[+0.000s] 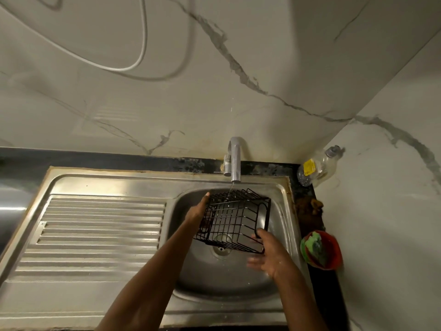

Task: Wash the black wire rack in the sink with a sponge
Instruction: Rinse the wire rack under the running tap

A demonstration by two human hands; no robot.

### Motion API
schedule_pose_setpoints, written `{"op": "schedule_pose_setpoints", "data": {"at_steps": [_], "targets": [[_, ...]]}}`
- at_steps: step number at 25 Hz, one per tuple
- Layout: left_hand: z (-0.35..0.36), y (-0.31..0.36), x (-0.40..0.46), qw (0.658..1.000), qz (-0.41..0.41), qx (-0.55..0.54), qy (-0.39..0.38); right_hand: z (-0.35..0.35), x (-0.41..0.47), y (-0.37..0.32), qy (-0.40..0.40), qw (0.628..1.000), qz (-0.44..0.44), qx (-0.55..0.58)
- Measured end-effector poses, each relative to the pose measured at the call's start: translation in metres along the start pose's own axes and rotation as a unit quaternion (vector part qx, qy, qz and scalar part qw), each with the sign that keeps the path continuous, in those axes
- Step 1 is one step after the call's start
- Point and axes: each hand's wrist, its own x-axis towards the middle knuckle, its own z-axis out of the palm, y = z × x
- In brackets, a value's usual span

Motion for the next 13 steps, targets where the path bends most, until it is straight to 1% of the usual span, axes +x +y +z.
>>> {"op": "schedule_pose_setpoints", "data": {"at_steps": [1, 2, 3, 4, 5, 7, 8, 9, 10, 11, 13], "targets": [[0.001, -0.001, 0.002, 1.0, -0.008, -0.01, 0.019, 0.0, 0.0, -0.004, 0.015, 0.998, -0.055, -0.041], [0.002, -0.006, 0.014, 1.0, -0.007, -0.015, 0.015, -0.002, 0.001, -0.008, 0.009, 0.993, -0.107, -0.055], [0.002, -0.005, 0.017, 1.0, 0.003, -0.006, 0.0, -0.003, 0.005, -0.012, -0.015, 0.988, -0.146, -0.04], [0.005, -0.005, 0.027, 1.0, 0.01, 0.001, -0.015, -0.004, 0.008, -0.015, -0.053, 0.987, -0.149, 0.017], [0.005, -0.001, 0.029, 1.0, 0.002, 0.0, -0.028, 0.0, 0.007, -0.018, -0.098, 0.983, -0.132, 0.086], [0.01, 0.016, 0.028, 0.997, -0.04, -0.013, -0.07, 0.011, 0.008, -0.025, -0.118, 0.971, -0.064, 0.197], [0.011, 0.043, -0.004, 0.994, -0.051, -0.014, -0.09, 0.022, 0.006, -0.029, -0.102, 0.969, -0.038, 0.223], [0.011, 0.071, -0.035, 0.992, -0.047, -0.008, -0.119, 0.034, 0.005, -0.033, -0.082, 0.966, -0.029, 0.244], [0.015, 0.089, -0.047, 0.991, -0.034, 0.024, -0.127, 0.045, 0.007, -0.039, -0.045, 0.967, -0.026, 0.251], [0.018, 0.107, -0.059, 0.989, -0.023, 0.051, -0.133, 0.056, 0.007, -0.043, -0.026, 0.967, -0.027, 0.254], [0.023, 0.128, -0.069, 0.983, -0.055, 0.097, -0.146, 0.073, 0.011, -0.05, 0.004, 0.966, -0.037, 0.258]]}}
